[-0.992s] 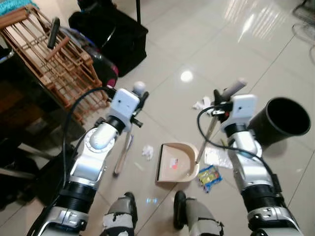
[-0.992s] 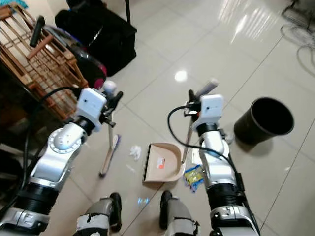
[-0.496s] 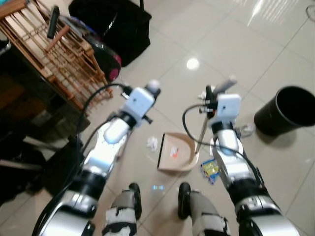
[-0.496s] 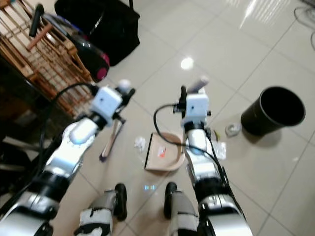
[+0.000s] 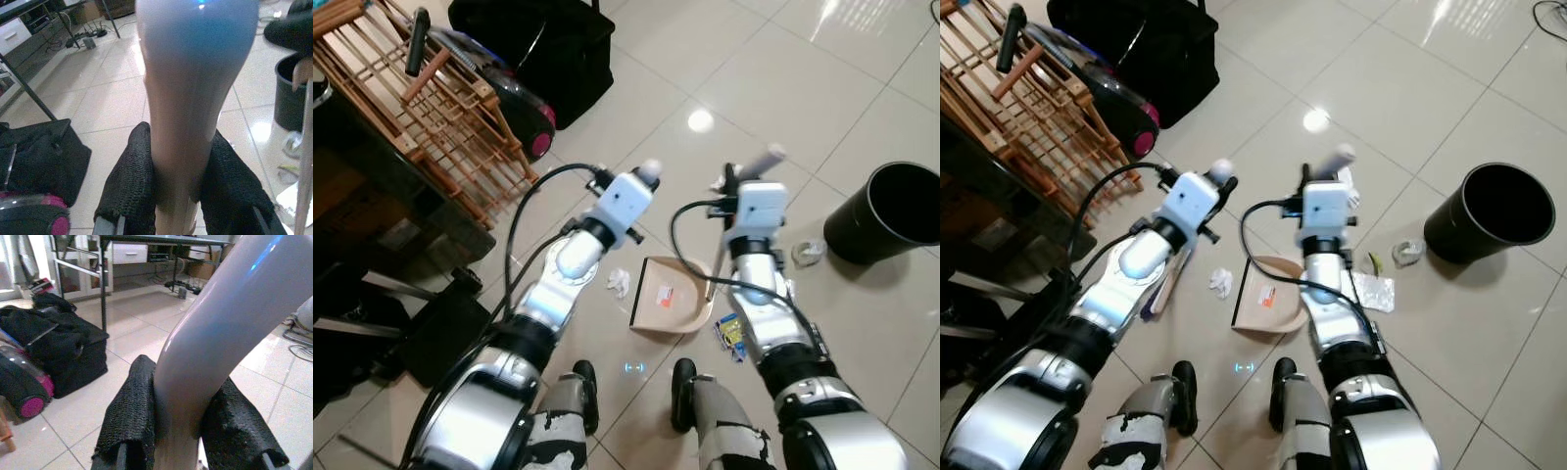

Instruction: Sweep floor

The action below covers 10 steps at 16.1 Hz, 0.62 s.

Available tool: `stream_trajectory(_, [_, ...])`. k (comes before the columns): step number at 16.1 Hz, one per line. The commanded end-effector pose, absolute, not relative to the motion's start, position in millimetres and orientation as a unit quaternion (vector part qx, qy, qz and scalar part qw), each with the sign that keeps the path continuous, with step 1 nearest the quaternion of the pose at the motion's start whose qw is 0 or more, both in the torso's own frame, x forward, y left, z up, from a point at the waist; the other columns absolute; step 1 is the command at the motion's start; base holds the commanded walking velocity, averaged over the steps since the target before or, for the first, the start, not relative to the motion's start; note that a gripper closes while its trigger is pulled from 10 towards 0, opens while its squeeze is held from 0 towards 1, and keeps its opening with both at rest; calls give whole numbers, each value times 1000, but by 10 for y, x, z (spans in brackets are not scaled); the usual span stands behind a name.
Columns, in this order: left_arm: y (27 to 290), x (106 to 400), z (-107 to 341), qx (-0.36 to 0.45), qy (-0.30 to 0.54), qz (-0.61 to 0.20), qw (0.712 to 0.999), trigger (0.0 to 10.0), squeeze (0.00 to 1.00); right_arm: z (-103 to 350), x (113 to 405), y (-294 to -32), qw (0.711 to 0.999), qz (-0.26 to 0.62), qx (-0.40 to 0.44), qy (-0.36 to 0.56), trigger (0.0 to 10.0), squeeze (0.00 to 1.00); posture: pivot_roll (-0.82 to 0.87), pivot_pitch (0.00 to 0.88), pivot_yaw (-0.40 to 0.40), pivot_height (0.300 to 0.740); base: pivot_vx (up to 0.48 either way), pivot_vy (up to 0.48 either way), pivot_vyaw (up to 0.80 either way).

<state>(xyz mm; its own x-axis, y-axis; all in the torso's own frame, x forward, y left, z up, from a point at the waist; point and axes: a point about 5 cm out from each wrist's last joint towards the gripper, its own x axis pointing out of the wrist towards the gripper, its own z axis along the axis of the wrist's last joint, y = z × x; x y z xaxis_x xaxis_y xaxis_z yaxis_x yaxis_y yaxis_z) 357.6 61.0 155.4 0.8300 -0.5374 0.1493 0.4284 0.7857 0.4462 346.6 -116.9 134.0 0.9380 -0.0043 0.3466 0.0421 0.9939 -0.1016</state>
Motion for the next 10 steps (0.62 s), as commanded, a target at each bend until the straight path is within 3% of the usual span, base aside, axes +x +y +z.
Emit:
stream_trajectory(1, [488,3558,1562,155,-141,-265,941,10000,0,1128,3408,-1076,990,15,-58,-131,10000,0,155,433,32,740,0,0,0])
stream_trajectory(7, [394,3645,1922,17,-173,-252,952,10000,0,1044,3370,-950,993,29,-27,-110,10000,0,151,417,22,740,0,0,0])
stream_trajectory(10, [679,3656,2474,8,-271,-223,936,10000,0,1059,3396,-1030,994,13,-17,-108,10000,0,150,404,18,740,0,0,0])
